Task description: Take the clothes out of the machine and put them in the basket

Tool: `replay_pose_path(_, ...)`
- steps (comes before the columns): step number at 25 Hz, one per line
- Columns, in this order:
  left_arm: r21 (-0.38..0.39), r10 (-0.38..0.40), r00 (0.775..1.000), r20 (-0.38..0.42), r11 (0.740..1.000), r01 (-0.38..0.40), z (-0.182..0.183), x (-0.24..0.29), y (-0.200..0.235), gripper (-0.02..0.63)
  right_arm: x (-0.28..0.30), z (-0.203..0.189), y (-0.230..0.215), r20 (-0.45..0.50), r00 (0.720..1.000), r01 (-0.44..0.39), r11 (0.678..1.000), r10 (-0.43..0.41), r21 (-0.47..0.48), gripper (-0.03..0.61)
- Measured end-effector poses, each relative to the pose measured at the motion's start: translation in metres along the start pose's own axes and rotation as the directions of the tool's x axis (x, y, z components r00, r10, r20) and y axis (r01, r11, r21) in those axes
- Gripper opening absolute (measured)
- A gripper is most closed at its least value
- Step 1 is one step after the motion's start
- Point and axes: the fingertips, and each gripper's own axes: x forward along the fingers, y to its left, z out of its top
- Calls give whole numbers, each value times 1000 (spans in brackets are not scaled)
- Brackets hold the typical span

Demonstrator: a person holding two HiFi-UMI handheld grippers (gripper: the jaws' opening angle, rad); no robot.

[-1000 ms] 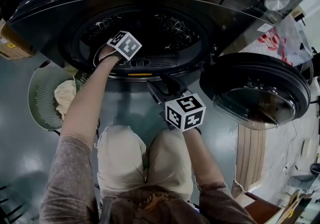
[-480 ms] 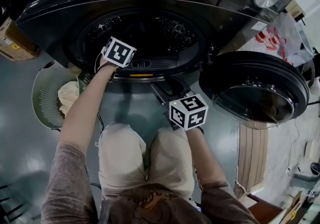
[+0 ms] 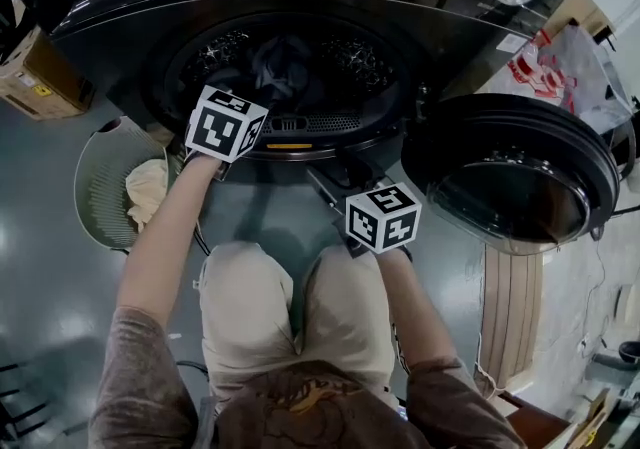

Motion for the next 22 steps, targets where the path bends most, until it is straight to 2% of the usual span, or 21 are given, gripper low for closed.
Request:
replay_pose_path(4, -44, -17, 998, 64, 999, 20, 8, -37, -6, 63, 2, -1, 3, 2, 1000, -14, 1000, 14, 3, 298)
replay_pose_path(9, -90, -40, 994, 106, 995, 50, 7, -77, -15, 63, 7, -2, 7, 11, 999, -44, 998, 44, 40, 338)
replay_pose_path(14, -113, -41, 991, 126, 992, 55, -2, -117, -19, 63, 17, -8, 12, 3, 997, -80, 995, 80, 61, 371)
replay_pose_path(22, -134, -26, 992, 125, 990, 42, -23, -166, -19, 63, 30, -7, 8, 28, 994, -107, 983, 104, 149, 379)
